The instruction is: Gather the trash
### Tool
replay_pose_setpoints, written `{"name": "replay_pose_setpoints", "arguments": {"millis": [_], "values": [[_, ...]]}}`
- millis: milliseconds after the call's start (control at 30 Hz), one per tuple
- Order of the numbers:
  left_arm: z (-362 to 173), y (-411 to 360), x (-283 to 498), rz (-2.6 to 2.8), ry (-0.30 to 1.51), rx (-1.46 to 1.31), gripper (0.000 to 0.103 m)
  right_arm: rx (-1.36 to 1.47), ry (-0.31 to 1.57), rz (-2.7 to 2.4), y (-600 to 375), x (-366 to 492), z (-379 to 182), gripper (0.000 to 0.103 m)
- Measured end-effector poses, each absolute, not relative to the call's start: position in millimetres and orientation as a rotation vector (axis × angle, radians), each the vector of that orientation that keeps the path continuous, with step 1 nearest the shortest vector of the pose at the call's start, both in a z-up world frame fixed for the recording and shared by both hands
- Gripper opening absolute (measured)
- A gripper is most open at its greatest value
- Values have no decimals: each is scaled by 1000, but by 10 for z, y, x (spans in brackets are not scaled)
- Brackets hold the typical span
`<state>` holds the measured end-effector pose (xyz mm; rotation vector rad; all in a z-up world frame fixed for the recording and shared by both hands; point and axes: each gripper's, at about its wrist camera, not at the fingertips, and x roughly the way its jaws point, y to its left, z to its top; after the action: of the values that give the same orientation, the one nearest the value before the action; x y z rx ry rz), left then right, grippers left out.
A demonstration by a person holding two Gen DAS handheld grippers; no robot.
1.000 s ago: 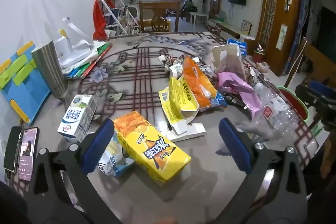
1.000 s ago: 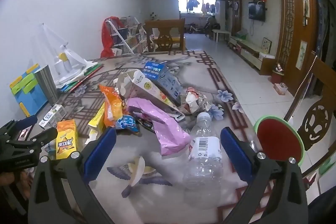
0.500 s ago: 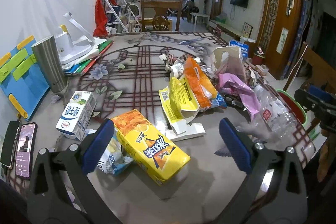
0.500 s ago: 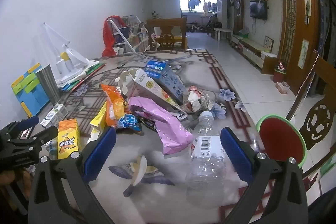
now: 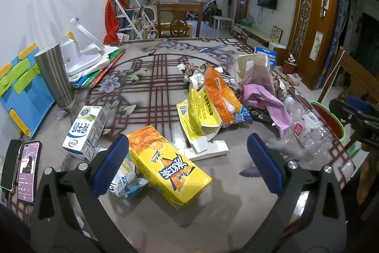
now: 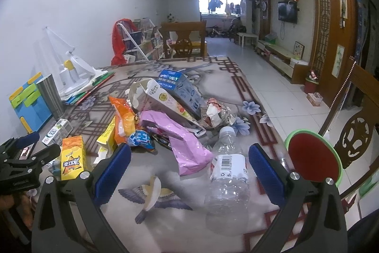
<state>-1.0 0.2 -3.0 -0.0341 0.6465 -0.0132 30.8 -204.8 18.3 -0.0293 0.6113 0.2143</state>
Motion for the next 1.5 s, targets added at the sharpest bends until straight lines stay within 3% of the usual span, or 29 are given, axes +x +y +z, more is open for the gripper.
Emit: {"name": "replay_pose_setpoints", "arguments": {"millis": [1500], "values": [[-70, 42, -11, -2, 664, -47, 98, -22, 629, 230, -2034, 299, 146, 96]]}}
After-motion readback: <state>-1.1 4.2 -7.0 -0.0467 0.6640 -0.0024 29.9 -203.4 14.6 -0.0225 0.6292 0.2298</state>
